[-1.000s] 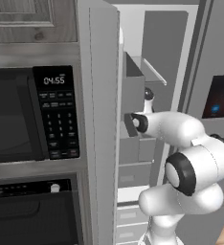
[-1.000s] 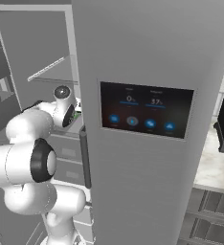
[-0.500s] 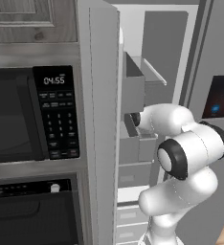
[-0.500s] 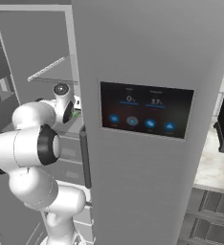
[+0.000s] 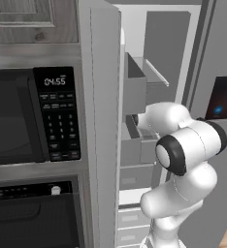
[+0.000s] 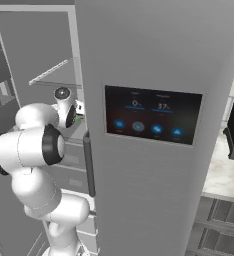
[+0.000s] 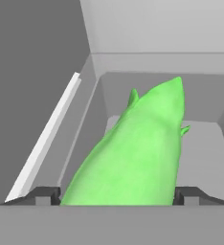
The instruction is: Take the corn, pear, and orange from the freezer and place them in the bowl on the counter.
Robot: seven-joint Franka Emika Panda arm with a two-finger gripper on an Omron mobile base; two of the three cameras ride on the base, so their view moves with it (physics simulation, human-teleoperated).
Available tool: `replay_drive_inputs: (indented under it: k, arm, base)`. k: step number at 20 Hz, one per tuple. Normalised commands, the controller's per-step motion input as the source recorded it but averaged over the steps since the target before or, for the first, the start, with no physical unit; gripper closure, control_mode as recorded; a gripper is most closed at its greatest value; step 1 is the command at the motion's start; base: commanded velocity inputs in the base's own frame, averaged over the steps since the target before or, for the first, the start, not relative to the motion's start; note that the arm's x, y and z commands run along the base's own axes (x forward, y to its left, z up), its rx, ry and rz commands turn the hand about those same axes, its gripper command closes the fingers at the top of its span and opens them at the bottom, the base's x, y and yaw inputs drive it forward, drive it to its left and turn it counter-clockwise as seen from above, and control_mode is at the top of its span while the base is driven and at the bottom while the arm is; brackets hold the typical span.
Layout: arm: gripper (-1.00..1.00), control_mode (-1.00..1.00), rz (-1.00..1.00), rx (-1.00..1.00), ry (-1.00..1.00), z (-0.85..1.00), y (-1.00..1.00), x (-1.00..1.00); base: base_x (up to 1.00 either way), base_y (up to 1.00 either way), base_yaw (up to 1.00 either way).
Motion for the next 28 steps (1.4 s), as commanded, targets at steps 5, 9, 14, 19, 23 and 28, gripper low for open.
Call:
replay_drive_inputs:
  k: [5,9,14,19,23,28]
  arm:
    - [1.00,-1.00,0.00,0.00,0.00,-0.18,-0.08,-0.03]
    - [1.00,-1.00,0.00,0.00,0.00,0.00,-0.37,-0.59]
    - [1.00,-1.00,0.00,0.00,0.02,0.16,-0.20,-0.69]
    - [1.00,-1.00,0.00,0.00,0.03,0.11,-0.08,-0.88]
    - [1.00,-1.00,0.00,0.00,0.01,0.24,-0.06,-1.00]
    - [1.00,-1.00,0.00,0.00,0.04,0.40,-0.31,-0.97]
  base:
    - [0.00,0.00,0.00]
    - [0.00,0.00,0.00]
    - [0.00,0.00,0.00]
    - [0.00,0.00,0.00]
    - [0.00,0.00,0.00]
    - [0.00,0.00,0.00]
